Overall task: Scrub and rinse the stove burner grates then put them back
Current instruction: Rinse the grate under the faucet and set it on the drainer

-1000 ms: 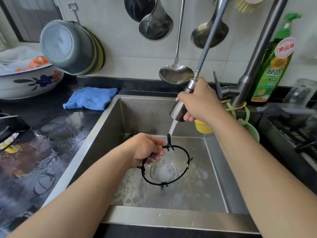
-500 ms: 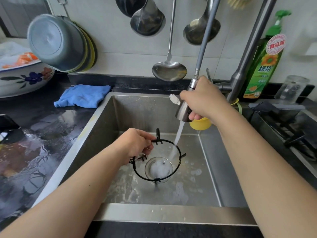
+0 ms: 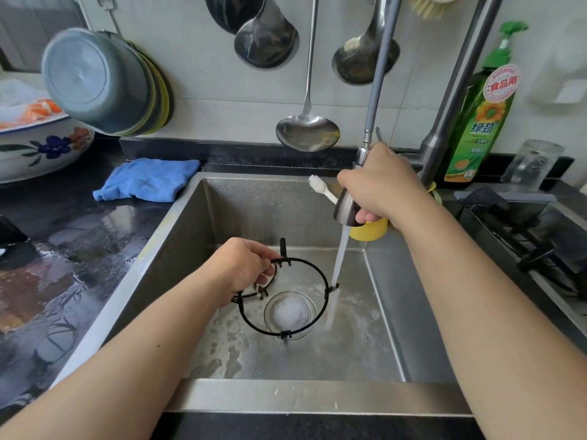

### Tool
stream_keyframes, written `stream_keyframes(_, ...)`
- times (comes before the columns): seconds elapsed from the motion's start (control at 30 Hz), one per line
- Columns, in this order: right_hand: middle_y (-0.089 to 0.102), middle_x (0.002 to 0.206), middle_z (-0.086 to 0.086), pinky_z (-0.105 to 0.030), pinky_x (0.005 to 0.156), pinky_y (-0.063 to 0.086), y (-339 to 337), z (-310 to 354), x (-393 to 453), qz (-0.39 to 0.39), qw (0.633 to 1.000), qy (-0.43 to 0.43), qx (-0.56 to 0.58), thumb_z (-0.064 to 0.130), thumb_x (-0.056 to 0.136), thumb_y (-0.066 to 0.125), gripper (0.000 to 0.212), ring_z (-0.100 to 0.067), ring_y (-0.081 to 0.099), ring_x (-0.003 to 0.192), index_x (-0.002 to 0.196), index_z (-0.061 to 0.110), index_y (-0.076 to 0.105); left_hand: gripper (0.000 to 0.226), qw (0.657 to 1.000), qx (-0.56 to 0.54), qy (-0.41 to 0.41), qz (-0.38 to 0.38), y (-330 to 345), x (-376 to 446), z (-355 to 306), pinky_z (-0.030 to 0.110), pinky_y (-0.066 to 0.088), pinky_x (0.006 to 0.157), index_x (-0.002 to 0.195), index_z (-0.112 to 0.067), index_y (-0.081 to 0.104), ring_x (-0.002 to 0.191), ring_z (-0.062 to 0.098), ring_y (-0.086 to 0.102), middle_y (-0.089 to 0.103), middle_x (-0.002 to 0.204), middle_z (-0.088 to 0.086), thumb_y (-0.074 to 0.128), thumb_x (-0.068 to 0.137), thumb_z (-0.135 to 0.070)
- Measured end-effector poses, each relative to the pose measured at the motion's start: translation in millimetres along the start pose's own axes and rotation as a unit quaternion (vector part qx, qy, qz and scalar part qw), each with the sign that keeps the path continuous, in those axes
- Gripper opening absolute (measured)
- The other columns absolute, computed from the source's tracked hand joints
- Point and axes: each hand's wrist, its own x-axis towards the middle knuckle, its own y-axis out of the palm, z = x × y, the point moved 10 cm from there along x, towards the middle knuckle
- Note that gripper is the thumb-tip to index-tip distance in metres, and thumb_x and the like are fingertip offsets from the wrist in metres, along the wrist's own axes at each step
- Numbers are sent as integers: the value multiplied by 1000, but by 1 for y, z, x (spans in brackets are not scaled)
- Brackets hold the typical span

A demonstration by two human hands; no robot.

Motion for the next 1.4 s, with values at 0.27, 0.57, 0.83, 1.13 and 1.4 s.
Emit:
stream_keyframes(0.27,65,88,-17,-28,44,49,15,5,2,44,997,-11,66,25,82,59,32,-29,71,50,107,6,50,20,1000,-13,-15,5,2,-1,2,19,43,48,102,-17,74,70,14,64,72,82,1,56,103,-10)
stream_keyframes(0.57,58,90,-19,-31,50,49,40,39,-17,120,969,-51,210,16,88,62,13,-32,71,52,93,10,51,13,975,-151,-82,141,26,-3,13,49,61,69,107,-5,68,65,19,60,64,82,11,57,101,-2)
stream_keyframes(0.83,55,92,-20,-31,51,49,43,42,-21,137,964,-53,220,16,89,61,11,-31,70,53,90,12,51,20,960,-223,-80,150,29,-7,6,55,61,77,107,-1,68,71,20,63,65,86,12,53,97,10)
stream_keyframes(1.13,63,109,-31,-28,45,49,43,42,-23,151,958,-51,238,16,91,61,13,-27,68,50,95,10,51,22,941,-311,-50,123,22,-5,-6,56,62,77,112,1,63,82,23,61,63,84,10,49,99,11)
stream_keyframes(1.4,62,112,-29,-26,44,49,41,37,-20,149,963,-41,223,16,91,61,11,-28,68,51,94,13,51,27,922,-376,-53,71,13,3,-3,54,62,75,99,-7,60,62,11,52,55,74,1,41,102,11)
